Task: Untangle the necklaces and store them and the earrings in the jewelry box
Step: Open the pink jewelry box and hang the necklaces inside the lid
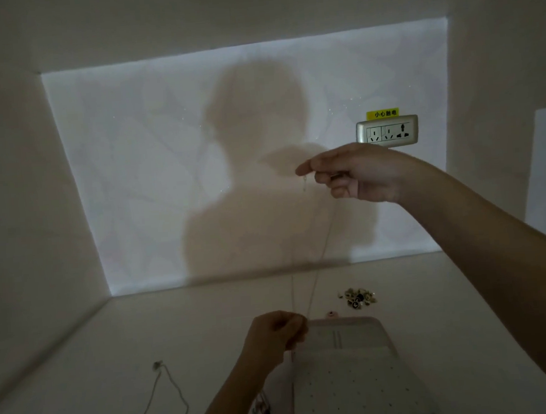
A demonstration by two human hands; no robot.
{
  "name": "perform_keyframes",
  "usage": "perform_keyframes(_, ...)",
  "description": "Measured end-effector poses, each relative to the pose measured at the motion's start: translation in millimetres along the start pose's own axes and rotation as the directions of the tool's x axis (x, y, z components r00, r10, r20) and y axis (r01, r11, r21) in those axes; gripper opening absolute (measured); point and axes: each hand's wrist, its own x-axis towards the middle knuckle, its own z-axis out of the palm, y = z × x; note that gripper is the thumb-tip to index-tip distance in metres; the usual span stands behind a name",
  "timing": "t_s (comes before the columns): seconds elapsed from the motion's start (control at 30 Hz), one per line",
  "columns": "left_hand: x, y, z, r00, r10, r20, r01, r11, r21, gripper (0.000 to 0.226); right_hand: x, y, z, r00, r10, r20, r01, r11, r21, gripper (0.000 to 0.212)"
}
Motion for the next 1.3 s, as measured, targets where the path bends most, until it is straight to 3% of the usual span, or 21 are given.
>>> perform_keyframes(0.07, 1, -5, 6, 0.997, 0.076, 0.015, -0.077, 0.977, 0.2, 0.011, 5, -3, -2, 1.0, -0.019, -0.013, 0.019, 1.0, -0.011, 0.02)
perform_keyframes(0.17, -5, -5, 16, 0.984, 0.159, 0.085, -0.18, 0.849, 0.498, 0.021, 8, 0, -5, 1.0, -0.025, -0.019, 0.024, 0.999, -0.035, 0.019)
perform_keyframes(0.27, -9, -4, 22, 0.975, 0.097, 0.199, -0.199, 0.78, 0.593, 0.028, 9, 4, -10, 1.0, -0.015, -0.015, 0.014, 0.997, -0.082, 0.019)
perform_keyframes(0.4, -14, -5, 24, 0.969, -0.026, 0.247, -0.163, 0.683, 0.712, 0.035, 8, 11, -16, 1.0, 0.019, -0.015, -0.021, 0.993, -0.118, 0.017)
perform_keyframes(0.5, -17, -8, 28, 0.972, 0.008, 0.233, -0.191, 0.601, 0.776, 0.04, 9, 16, -18, 0.999, 0.044, 0.001, -0.044, 0.986, -0.16, 0.017)
perform_keyframes(0.67, -22, -17, 29, 0.945, 0.275, 0.174, -0.305, 0.561, 0.769, 0.064, 10, 18, -12, 1.0, 0.009, -0.013, -0.012, 0.977, -0.214, 0.02)
perform_keyframes(0.77, -21, -17, 30, 0.924, 0.357, 0.138, -0.331, 0.567, 0.755, 0.063, 11, 17, -9, 1.0, -0.013, 0.011, 0.015, 0.964, -0.264, 0.019)
perform_keyframes(0.9, -19, -19, 33, 0.89, 0.439, 0.123, -0.374, 0.549, 0.747, 0.048, 11, 8, -6, 0.999, -0.036, 0.019, 0.039, 0.959, -0.281, 0.018)
perform_keyframes(1.13, -16, -24, 35, 0.85, 0.519, 0.091, -0.413, 0.55, 0.726, 0.046, 16, -2, -3, 0.998, -0.068, 0.017, 0.07, 0.957, -0.28, 0.016)
perform_keyframes(1.3, -15, -25, 39, 0.831, 0.553, 0.056, -0.449, 0.608, 0.655, 0.039, 17, 1, -4, 0.996, -0.092, -0.021, 0.085, 0.972, -0.22, 0.015)
